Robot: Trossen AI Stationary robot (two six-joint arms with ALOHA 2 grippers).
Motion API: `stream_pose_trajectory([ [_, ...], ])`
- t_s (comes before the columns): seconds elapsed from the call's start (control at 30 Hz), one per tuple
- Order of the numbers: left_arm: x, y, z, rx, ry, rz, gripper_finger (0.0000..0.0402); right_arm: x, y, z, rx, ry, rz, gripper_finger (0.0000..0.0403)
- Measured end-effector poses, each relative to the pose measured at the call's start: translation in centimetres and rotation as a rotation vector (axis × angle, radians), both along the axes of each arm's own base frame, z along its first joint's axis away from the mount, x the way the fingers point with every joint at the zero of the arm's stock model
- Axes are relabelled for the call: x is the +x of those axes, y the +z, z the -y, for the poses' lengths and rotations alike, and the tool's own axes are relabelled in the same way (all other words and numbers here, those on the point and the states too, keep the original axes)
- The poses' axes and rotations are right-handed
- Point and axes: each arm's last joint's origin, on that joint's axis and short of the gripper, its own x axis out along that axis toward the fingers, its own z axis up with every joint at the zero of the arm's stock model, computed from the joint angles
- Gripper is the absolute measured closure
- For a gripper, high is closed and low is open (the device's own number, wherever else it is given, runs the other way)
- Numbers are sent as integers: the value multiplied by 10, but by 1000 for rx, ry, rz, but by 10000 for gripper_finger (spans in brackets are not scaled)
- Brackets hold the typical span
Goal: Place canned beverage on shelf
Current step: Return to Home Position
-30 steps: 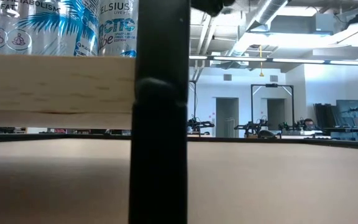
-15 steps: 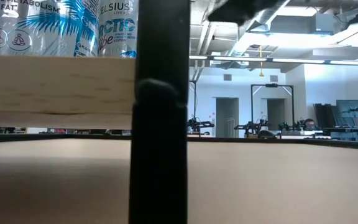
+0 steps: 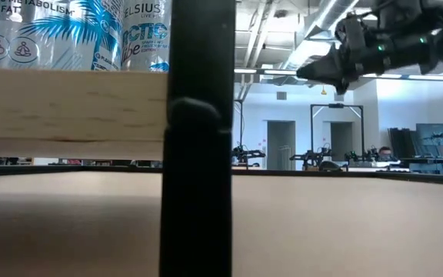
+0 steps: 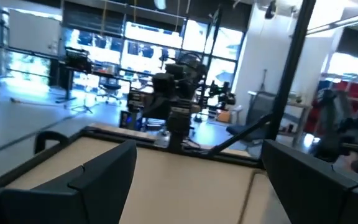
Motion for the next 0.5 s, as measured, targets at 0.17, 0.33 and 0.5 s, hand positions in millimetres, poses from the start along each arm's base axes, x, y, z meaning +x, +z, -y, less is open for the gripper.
stream_pose_trajectory([
  [0.17, 8, -24, -4, 34, 102, -50, 70, -14, -26, 1, 75, -28, 1, 371],
  [0.33, 11, -34, -5, 48, 124, -83, 70, -38, -42, -5, 87, -49, 74, 386],
  [0.5, 11, -35, -5, 96, 138, -98, 70, -60, -57, -6, 104, -139, 99, 376],
])
